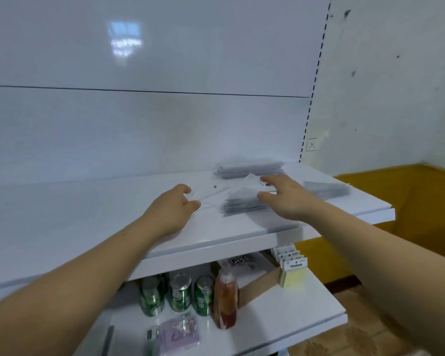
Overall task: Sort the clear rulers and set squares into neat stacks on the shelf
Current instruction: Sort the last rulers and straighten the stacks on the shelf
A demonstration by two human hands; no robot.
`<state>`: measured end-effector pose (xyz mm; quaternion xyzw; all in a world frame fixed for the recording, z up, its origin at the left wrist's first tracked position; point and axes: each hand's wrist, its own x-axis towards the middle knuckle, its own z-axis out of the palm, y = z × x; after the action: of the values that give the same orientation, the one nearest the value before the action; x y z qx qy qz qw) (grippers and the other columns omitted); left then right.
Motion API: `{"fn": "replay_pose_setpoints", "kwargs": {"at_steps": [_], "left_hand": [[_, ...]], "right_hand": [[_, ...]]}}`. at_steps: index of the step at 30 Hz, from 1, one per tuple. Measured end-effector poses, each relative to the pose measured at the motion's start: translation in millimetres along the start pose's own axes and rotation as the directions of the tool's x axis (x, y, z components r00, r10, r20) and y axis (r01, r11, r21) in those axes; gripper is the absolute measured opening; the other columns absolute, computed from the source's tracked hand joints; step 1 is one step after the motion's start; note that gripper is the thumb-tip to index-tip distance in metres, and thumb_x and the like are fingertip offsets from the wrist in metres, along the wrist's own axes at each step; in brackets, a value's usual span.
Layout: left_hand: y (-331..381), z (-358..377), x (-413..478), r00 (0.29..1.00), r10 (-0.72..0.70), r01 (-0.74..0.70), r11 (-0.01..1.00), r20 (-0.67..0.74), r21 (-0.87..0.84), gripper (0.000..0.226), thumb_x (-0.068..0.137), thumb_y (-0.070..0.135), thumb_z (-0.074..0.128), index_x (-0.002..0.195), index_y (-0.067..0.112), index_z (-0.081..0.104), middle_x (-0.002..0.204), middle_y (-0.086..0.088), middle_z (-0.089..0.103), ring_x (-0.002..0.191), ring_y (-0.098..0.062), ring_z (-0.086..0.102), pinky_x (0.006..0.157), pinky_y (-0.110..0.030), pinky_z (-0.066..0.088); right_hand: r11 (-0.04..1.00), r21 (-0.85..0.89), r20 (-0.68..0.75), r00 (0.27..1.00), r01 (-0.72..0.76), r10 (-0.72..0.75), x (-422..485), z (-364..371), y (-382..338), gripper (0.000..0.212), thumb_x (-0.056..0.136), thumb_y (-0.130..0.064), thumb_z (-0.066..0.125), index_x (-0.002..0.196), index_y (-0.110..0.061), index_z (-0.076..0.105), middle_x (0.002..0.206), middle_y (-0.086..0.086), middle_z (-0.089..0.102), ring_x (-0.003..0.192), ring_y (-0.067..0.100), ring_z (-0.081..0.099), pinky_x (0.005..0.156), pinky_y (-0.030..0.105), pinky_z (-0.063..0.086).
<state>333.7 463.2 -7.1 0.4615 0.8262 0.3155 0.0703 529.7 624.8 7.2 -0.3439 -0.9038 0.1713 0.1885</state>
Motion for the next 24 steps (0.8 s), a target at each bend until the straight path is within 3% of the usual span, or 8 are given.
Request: {"fn": "replay_pose_setpoints", "kwargs": {"at_steps": [6,12,16,18,22,24], "left_hand": [[4,12,-13,0.987,-0.122,0.115,0.991,-0.102,-0.069,0.042,0.095,0.034,0.051,0.133,0.019,0.043,0.095,0.004,0.062,0.089,-0.016,0.058,0.075,-0.029,0.043],[22,24,-17,0.977,-0.182,0.18,0.983,-0.111,-0.028,0.047,0.095,0.034,0.05,0.138,0.018,0.041,0.1,0.002,0.058,0.088,-0.017,0.056,0.069,-0.027,0.038],[32,26,-19,0.973,-0.203,0.206,0.978,-0.11,0.021,0.05,0.094,0.035,0.053,0.139,0.016,0.042,0.106,0.001,0.057,0.097,-0.018,0.055,0.081,-0.026,0.038],[36,28,-19,0.972,-0.208,0.214,0.976,-0.106,0.046,0.051,0.094,0.035,0.054,0.139,0.015,0.042,0.111,0.0,0.057,0.103,-0.019,0.054,0.086,-0.027,0.039],[47,35,-16,0.976,-0.191,0.199,0.977,-0.101,0.073,0.053,0.093,0.036,0.054,0.14,0.015,0.042,0.122,-0.003,0.057,0.112,-0.021,0.053,0.093,-0.028,0.038],[54,40,-12,0.982,-0.15,0.162,0.982,-0.118,0.095,0.055,0.094,0.038,0.052,0.142,0.014,0.04,0.134,-0.004,0.051,0.121,-0.021,0.049,0.099,-0.029,0.036]], "right_hand": [[0.997,-0.025,0.189,0.98,0.069,-0.063,33,2,20,0.055,0.094,-0.042,0.045,0.145,-0.024,0.033,0.153,0.004,0.026,0.139,0.024,0.027,0.111,0.036,0.023],[0.994,-0.029,0.279,0.955,0.109,-0.096,44,1,33,0.059,0.094,-0.044,0.043,0.146,-0.02,0.031,0.154,0.006,0.027,0.138,0.025,0.029,0.111,0.037,0.026],[0.975,-0.105,0.338,0.929,0.197,-0.151,41,1,35,0.052,0.099,-0.038,0.037,0.143,-0.01,0.036,0.151,0.009,0.032,0.135,0.026,0.033,0.107,0.033,0.028],[0.968,-0.111,0.344,0.922,0.225,-0.175,39,2,37,0.049,0.1,-0.038,0.036,0.141,-0.01,0.038,0.151,0.009,0.032,0.135,0.027,0.034,0.108,0.034,0.028],[0.99,0.013,0.297,0.944,0.143,-0.14,36,2,49,0.076,0.092,-0.056,0.042,0.151,-0.018,0.014,0.157,0.002,0.018,0.142,0.022,0.024,0.114,0.037,0.024],[0.991,0.055,0.222,0.967,0.118,-0.127,26,1,59,0.081,0.089,-0.059,0.045,0.152,-0.02,0.011,0.156,0.001,0.019,0.141,0.021,0.024,0.113,0.037,0.025]]}}
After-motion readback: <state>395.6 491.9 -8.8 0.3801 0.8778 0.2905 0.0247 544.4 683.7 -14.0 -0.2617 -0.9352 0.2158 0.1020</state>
